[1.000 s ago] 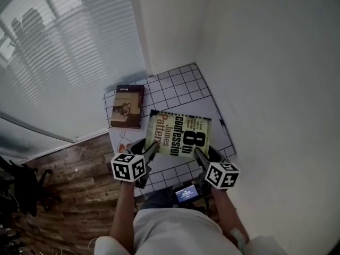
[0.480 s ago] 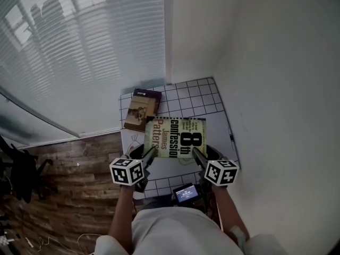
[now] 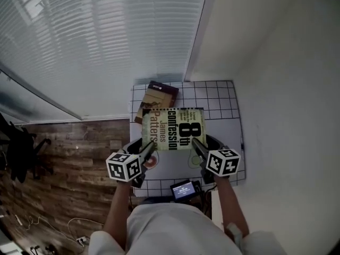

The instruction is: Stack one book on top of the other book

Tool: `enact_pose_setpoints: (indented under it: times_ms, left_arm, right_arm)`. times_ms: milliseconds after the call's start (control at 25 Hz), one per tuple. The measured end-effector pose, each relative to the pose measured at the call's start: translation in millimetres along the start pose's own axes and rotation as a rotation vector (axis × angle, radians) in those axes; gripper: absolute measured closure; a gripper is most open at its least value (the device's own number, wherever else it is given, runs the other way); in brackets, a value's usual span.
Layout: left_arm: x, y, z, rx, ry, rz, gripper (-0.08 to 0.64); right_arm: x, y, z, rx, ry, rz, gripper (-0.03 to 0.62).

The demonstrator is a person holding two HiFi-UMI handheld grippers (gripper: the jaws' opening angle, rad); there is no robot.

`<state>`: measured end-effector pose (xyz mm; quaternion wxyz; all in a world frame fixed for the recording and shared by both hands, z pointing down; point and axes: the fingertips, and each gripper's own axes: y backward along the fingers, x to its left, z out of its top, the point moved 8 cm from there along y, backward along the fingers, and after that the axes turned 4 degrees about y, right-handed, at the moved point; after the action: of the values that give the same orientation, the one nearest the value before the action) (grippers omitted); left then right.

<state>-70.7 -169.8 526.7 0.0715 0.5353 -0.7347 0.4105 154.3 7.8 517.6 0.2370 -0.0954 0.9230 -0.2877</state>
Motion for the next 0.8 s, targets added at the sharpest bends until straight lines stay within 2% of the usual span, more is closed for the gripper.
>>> enact_pose_setpoints:
  times_ms: [200, 480, 800]
  left_arm:
    - [28, -5, 1, 0.026, 0.022, 0.032, 0.359]
    - [51, -11, 6, 0.042, 0.038, 0.037, 0.359]
    - [64, -19, 1, 0.071, 0.063, 0.031, 0.359]
  right_arm:
    - [2, -38, 8, 0.07, 0.04, 0.03, 0.353]
    - [-1, -83, 21, 0.124, 0.081, 0.048, 0.359]
    - [-8, -125, 34, 0.11, 0.135, 0.043, 0.357]
